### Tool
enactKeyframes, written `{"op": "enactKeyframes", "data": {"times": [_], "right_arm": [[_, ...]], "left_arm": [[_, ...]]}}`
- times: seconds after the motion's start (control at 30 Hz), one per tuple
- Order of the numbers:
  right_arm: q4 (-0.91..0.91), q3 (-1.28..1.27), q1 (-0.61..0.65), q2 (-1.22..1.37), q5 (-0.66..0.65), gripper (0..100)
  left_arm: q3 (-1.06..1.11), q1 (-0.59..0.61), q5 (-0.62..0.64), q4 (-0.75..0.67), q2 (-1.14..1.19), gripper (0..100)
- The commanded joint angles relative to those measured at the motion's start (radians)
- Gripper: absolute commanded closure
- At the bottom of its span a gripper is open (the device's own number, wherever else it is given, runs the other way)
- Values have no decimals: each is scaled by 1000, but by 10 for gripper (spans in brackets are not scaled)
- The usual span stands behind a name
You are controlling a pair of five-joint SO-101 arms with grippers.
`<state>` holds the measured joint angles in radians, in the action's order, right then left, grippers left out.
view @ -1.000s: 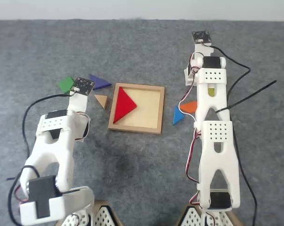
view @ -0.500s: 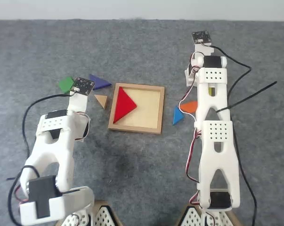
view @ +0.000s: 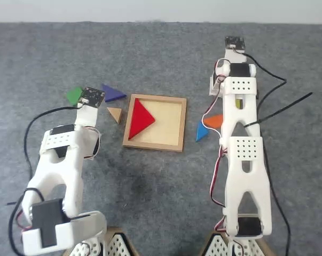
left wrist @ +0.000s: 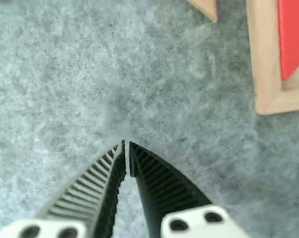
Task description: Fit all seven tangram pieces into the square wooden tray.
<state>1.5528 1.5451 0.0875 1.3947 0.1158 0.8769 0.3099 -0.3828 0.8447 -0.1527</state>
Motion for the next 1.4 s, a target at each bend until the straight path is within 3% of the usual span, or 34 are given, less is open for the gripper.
{"op": "enactKeyframes", "data": {"times": [0.0,0.27,0.5,1.03,1.37], "right_arm": [[-79,12,50,-21,91,515],[-87,-6,33,-19,129,521],[-113,-106,-13,-28,106,727],[-47,-60,-15,-35,58,724],[150,135,41,-143,-144,725]], "left_arm": [[-1,5,-2,-15,-51,986],[-1,5,-2,-15,-51,986],[-1,3,-2,-15,-51,986],[-1,5,-2,-15,-51,986],[-1,5,-2,-15,-51,986]]}}
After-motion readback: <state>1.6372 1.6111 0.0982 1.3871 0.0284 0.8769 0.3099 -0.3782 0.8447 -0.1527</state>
